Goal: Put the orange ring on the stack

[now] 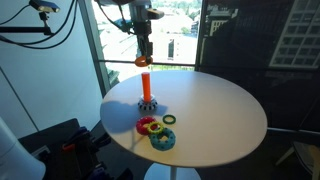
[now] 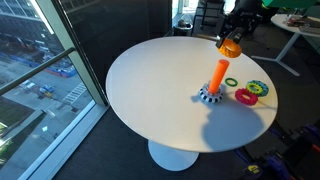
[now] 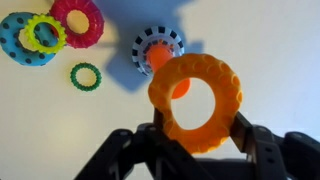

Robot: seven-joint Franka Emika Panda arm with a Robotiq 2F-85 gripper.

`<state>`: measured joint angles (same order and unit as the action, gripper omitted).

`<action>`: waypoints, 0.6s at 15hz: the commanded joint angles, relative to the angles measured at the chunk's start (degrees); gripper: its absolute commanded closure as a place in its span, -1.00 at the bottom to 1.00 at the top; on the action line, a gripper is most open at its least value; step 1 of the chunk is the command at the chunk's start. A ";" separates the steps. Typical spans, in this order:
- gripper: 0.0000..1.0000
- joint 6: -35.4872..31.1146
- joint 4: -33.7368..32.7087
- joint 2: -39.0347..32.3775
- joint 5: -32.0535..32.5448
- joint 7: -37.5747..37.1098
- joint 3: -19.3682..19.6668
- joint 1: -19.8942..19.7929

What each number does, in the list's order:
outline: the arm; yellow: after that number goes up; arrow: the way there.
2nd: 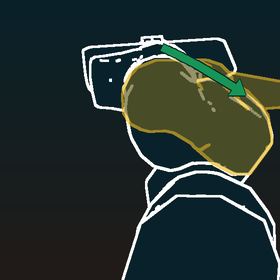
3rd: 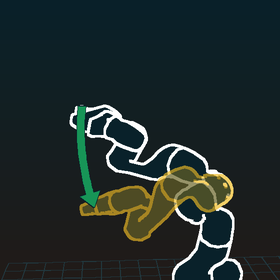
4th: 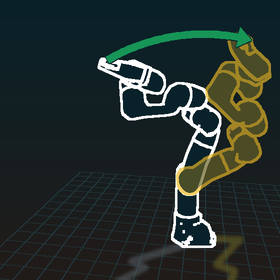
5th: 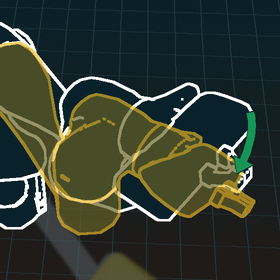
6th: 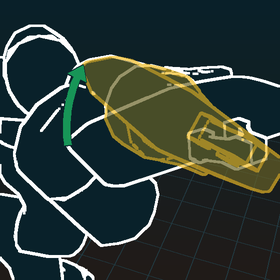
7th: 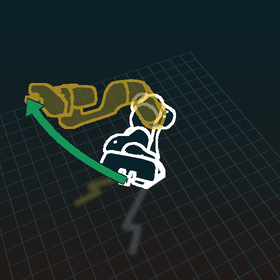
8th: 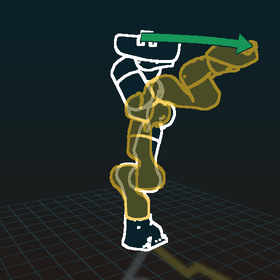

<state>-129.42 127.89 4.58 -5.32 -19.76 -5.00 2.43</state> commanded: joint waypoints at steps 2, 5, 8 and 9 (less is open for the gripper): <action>-0.29 3.45 -7.31 -6.10 2.13 -3.58 -0.15 0.81; -0.29 5.17 -9.70 -8.62 2.89 -4.31 0.27 1.38; -0.21 7.72 -11.33 -10.05 2.80 -3.92 0.64 1.54; -0.20 8.63 -11.57 -10.15 2.61 -3.62 0.73 1.53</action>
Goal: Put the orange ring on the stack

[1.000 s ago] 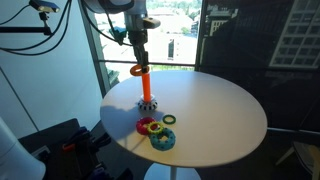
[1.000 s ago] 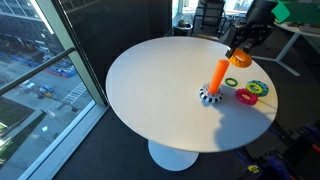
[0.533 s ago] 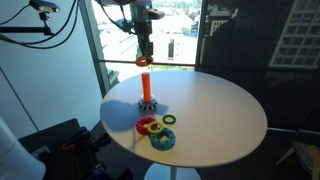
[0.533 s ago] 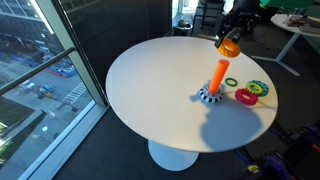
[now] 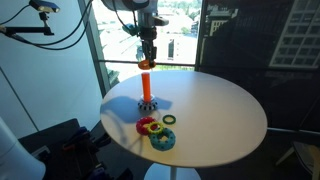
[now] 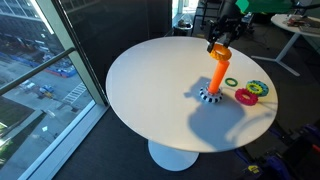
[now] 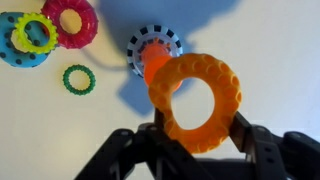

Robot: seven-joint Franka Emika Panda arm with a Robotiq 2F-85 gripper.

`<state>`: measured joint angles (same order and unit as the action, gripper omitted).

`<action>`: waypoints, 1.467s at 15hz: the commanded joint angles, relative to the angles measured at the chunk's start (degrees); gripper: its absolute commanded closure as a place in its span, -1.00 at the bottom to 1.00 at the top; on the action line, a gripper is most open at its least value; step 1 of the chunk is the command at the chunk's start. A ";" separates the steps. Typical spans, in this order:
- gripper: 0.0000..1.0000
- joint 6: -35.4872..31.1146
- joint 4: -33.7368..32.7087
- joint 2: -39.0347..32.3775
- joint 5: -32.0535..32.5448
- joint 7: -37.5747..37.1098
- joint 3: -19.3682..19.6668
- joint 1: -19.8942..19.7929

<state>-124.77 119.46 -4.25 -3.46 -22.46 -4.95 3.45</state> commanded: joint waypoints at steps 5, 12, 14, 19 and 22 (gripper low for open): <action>-0.20 6.88 -2.80 -0.92 1.24 -1.20 1.27 0.37; -0.29 7.75 -2.79 -1.64 2.34 -1.30 1.82 0.44; -0.29 7.81 -2.78 -1.99 2.51 -1.24 1.79 0.52; -0.33 8.35 -2.83 -3.10 2.85 -1.43 1.84 0.77; -0.34 8.95 -2.87 -3.56 3.04 -1.54 1.90 0.86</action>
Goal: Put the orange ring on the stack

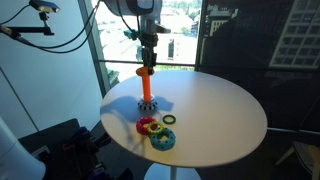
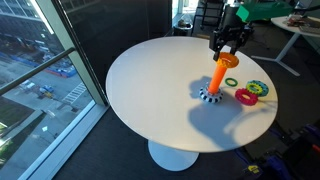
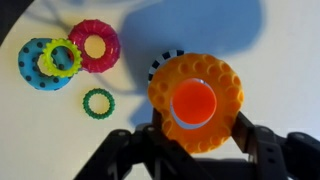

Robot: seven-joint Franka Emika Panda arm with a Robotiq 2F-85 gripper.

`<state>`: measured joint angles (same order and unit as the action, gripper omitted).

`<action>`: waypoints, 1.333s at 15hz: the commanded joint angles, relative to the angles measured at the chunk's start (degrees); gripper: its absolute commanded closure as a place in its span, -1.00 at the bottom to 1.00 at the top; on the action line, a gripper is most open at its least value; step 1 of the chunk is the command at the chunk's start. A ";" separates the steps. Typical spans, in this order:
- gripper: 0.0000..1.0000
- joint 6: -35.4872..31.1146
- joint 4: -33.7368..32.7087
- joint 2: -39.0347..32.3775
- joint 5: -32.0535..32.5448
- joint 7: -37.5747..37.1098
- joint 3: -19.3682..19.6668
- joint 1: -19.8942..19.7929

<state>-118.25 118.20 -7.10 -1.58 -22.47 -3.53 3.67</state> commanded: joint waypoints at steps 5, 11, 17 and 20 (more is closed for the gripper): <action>-0.36 2.66 -1.22 -1.11 1.30 -1.47 0.52 0.76; -1.00 1.04 -0.40 -1.01 2.17 -1.77 0.52 1.00; -0.98 0.68 -0.04 -0.66 2.69 -1.76 0.48 1.17; -1.00 0.47 0.10 -0.32 2.53 -1.55 0.42 1.27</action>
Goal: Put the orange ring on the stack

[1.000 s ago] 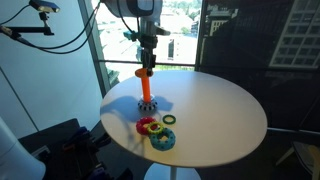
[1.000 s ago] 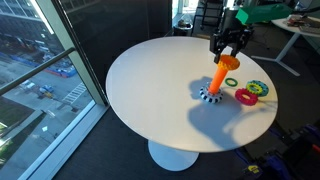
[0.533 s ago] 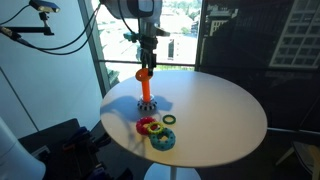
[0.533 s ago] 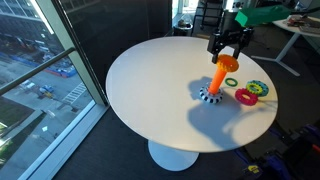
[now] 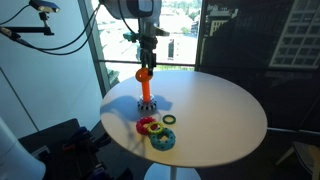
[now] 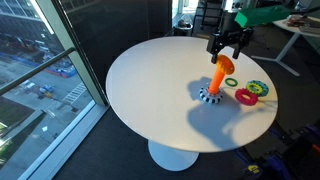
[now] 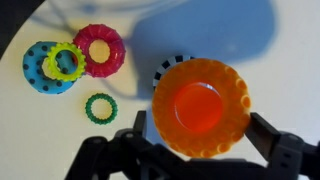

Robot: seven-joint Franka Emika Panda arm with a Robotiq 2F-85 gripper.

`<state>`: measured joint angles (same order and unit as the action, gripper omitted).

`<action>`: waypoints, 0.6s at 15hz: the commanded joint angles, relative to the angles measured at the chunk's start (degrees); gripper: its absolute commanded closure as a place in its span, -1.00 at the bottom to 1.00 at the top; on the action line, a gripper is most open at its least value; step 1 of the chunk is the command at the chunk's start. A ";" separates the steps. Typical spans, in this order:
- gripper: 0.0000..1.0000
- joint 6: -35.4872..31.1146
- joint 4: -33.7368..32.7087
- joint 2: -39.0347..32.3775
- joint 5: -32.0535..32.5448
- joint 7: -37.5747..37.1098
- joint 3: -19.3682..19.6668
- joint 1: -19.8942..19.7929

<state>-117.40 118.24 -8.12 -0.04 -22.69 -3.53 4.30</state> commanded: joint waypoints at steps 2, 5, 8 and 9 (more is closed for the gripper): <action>-1.00 -0.72 0.17 0.92 0.70 -1.08 0.34 0.72; -1.00 -0.90 0.19 1.21 0.35 -0.85 0.17 0.93; -1.00 -2.08 0.56 1.57 -0.43 -0.25 -0.04 1.18; -1.00 -2.66 0.69 1.65 -0.70 -0.02 -0.14 1.27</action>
<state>-118.72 118.24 -7.74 -0.08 -22.69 -3.58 5.19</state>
